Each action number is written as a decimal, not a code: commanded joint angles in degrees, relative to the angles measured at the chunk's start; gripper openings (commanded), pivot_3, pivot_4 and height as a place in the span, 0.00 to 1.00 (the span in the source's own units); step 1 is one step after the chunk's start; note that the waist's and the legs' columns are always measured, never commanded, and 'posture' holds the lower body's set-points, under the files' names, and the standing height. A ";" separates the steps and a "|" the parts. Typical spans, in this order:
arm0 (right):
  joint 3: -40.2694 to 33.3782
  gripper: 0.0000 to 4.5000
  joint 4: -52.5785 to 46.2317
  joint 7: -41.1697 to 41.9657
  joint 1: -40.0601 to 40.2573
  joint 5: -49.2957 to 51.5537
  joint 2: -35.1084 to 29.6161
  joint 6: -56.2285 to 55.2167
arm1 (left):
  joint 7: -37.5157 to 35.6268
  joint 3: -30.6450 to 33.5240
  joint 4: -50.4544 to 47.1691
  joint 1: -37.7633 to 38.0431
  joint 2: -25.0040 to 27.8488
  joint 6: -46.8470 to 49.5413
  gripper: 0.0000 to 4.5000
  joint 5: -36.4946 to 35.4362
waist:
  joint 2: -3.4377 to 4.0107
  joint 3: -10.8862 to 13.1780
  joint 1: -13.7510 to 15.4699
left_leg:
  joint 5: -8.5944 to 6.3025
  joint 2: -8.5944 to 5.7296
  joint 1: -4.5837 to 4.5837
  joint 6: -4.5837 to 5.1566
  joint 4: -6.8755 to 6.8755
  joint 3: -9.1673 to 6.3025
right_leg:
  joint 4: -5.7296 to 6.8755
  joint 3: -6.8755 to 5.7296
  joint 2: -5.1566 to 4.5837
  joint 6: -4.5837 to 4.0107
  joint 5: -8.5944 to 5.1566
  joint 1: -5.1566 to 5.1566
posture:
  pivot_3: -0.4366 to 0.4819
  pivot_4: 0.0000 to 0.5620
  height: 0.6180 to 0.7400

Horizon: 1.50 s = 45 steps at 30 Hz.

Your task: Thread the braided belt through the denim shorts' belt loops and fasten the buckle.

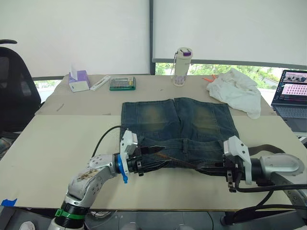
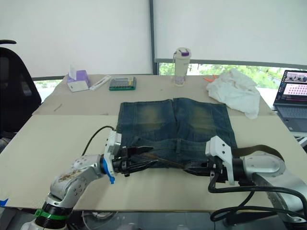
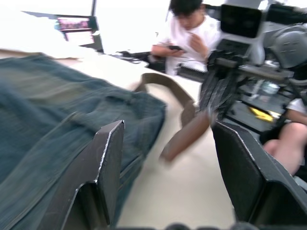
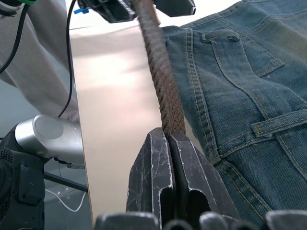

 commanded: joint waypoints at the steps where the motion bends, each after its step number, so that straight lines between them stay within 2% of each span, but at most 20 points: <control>1: -0.67 0.01 -1.29 0.48 0.05 0.23 -0.83 -1.49 | -2.00 -0.92 -0.75 -1.78 0.39 -0.15 0.67 -0.50 | 0.00 0.00 0.04 | 0.00 0.00 0.00 0.00 0.00 0.00 | 0.00 0.00 0.01 0.00 0.00 0.00 | 0.48 0.27 1.00; 2: -0.62 0.01 -1.26 0.53 0.15 0.14 -0.82 -1.61 | -2.22 -0.73 -0.56 -1.98 0.43 -0.11 0.67 -0.74 | 0.00 0.00 0.07 | 0.00 0.00 0.00 0.00 0.01 0.00 | 0.00 0.00 0.01 0.00 0.00 0.00 | 0.48 0.27 1.00; 5: -0.66 0.00 -1.10 0.11 -0.17 0.23 -0.42 -1.81 | -2.79 -0.18 -0.06 -2.07 0.96 0.14 0.50 -1.02 | 0.00 0.00 0.05 | 0.00 0.00 -0.01 0.00 0.03 0.00 | 0.00 0.01 0.04 0.00 0.00 0.00 | 0.48 0.27 1.00; 11: -0.51 0.00 -0.98 -0.20 -0.08 -0.04 -0.26 -2.31 | -3.80 -0.45 0.35 -1.62 1.95 -0.52 0.04 -0.25 | 0.00 0.00 0.09 | 0.00 0.01 -0.01 0.00 0.03 -0.01 | 0.00 0.01 0.06 0.00 0.00 0.00 | 0.48 0.27 1.00; 12: -0.49 0.00 -0.96 -0.21 0.01 -0.14 -0.26 -2.40 | -3.45 -0.38 0.38 -1.69 1.76 -0.46 0.00 -0.23 | 0.00 0.00 0.10 | 0.00 0.01 -0.01 0.00 0.04 -0.01 | 0.00 0.01 0.06 0.01 0.00 0.00 | 0.48 0.27 1.00; 14: -0.40 0.00 -0.66 -0.01 -0.15 -0.48 -0.37 -2.77 | -2.48 -0.33 0.55 -1.88 1.26 -0.29 0.00 -0.05 | 0.00 0.00 0.15 | 0.00 0.01 -0.01 0.00 0.05 -0.01 | -0.01 0.01 0.06 0.01 0.00 0.01 | 0.48 0.27 1.00; 19: -4.90 0.36 -0.35 -3.85 -1.29 5.01 2.71 0.24 | 3.26 1.87 0.74 -2.65 -1.65 5.52 0.00 -3.97 | -0.01 0.01 0.19 | 0.00 0.02 -0.02 0.01 0.06 -0.03 | 0.00 0.01 0.07 0.01 -0.01 0.01 | 0.48 0.27 1.00; 22: -12.08 0.59 -0.87 -10.81 -1.91 15.55 8.23 3.53 | 7.80 4.52 1.05 -3.31 -3.84 12.25 0.00 -9.75 | -0.02 0.01 0.22 | -0.01 0.03 -0.05 0.02 0.08 -0.08 | 0.02 0.01 0.07 0.01 0.00 0.00 | 0.48 0.27 1.00; 25: -14.81 0.82 -5.38 -14.65 1.73 29.68 8.86 9.41 | 12.39 7.41 2.16 -4.49 -6.12 18.43 0.00 -15.60 | 0.00 0.00 0.39 | -0.01 0.01 -0.10 0.02 0.12 -0.12 | 0.05 0.00 0.03 0.02 0.00 0.00 | 0.48 0.27 1.00; 28: -12.67 0.82 -9.66 -20.23 5.94 39.97 11.00 11.09 | 16.06 10.31 3.26 -6.02 -8.25 23.99 0.00 -22.28 | -0.01 -0.01 0.35 | -0.03 0.04 -0.21 0.05 0.12 -0.30 | 0.05 -0.15 0.06 0.02 0.00 -0.01 | 0.48 0.27 1.00; 30: -8.74 0.82 -10.72 -24.63 7.60 39.08 13.23 11.51 | 17.96 12.00 4.00 -6.78 -9.18 27.33 0.00 -26.72 | 0.00 -0.01 0.22 | -0.03 0.04 -0.24 0.05 0.14 -0.33 | 0.06 -0.16 0.04 0.03 0.00 -0.02 | 0.48 0.27 1.00; 33: -2.92 0.82 -8.43 -31.27 9.60 32.60 18.62 9.87 | 19.40 13.44 4.59 -7.14 -9.34 31.57 0.00 -32.37 | 0.01 -0.04 -0.29 | -0.03 0.03 -0.19 0.05 0.22 -0.33 | 0.11 -0.14 0.05 0.04 -0.01 -0.02 | 0.48 0.27 1.00; 35: -2.45 0.82 -5.01 -35.58 10.88 35.47 24.97 7.99 | 20.13 14.13 5.06 -7.10 -8.94 34.02 0.00 -35.81 | 0.01 -0.04 -0.48 | -0.02 0.01 -0.15 0.05 0.22 -0.32 | 0.14 -0.12 0.09 0.05 -0.02 -0.04 | 0.48 0.27 1.00; 41: -3.77 0.82 -2.01 -40.45 10.42 40.86 39.05 1.90 | 21.16 14.40 4.93 -6.26 -7.59 35.54 0.00 -38.13 | 0.11 -0.05 -0.96 | -0.02 0.02 -0.15 0.04 0.21 -0.33 | 0.16 -0.10 0.14 0.05 -0.02 -0.08 | 0.48 0.27 1.00; 45: -2.91 0.82 -4.27 -39.37 10.85 42.23 40.29 1.43 | 22.63 14.65 5.27 -6.08 -7.96 34.85 0.00 -38.04 | 0.17 -0.06 -0.94 | -0.03 -0.01 -0.14 0.04 0.20 -0.33 | 0.15 -0.09 0.10 0.05 -0.02 -0.07 | 0.48 0.27 1.00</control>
